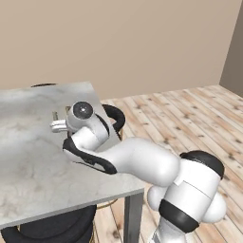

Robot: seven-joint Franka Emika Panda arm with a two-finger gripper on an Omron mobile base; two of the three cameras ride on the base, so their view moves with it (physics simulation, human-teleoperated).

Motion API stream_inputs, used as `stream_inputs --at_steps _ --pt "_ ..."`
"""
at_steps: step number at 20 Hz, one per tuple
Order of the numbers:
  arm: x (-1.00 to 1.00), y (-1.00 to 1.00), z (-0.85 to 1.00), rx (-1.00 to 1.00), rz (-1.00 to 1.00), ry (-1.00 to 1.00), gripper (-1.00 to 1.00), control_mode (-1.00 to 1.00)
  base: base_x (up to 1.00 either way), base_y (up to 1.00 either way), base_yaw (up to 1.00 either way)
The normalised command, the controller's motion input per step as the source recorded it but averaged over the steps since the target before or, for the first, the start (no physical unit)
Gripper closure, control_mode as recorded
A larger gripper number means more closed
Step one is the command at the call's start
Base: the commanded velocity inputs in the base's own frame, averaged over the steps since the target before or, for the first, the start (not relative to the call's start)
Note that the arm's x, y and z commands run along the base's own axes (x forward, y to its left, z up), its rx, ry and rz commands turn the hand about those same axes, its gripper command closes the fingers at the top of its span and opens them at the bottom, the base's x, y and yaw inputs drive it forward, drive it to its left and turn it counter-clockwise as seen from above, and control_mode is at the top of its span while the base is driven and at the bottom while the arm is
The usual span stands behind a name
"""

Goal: Open the cabinet directly in front. Then move the wine and the mug to the dining counter with the candle on it.

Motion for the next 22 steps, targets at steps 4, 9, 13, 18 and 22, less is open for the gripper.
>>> stream_inputs --at_steps 4,9,13,18,22 --pt "-0.06 0.01 -0.37 -0.06 0.09 -0.09 1.0 -1.0 0.0 0.0 0.0" --pt "0.0 0.0 -0.1 0.0 0.04 -0.14 1.0 -1.0 0.0 0.0 0.0" --pt "-0.02 0.0 0.0 0.08 0.0 -0.25 1.0 -1.0 0.0 0.0 0.0" --pt "-0.11 -0.01 -0.01 0.17 0.0 -0.26 1.0 -1.0 0.0 0.0 0.0" --pt "-0.01 0.0 -0.01 0.16 0.0 -0.07 1.0 -1.0 0.0 0.0 0.0"
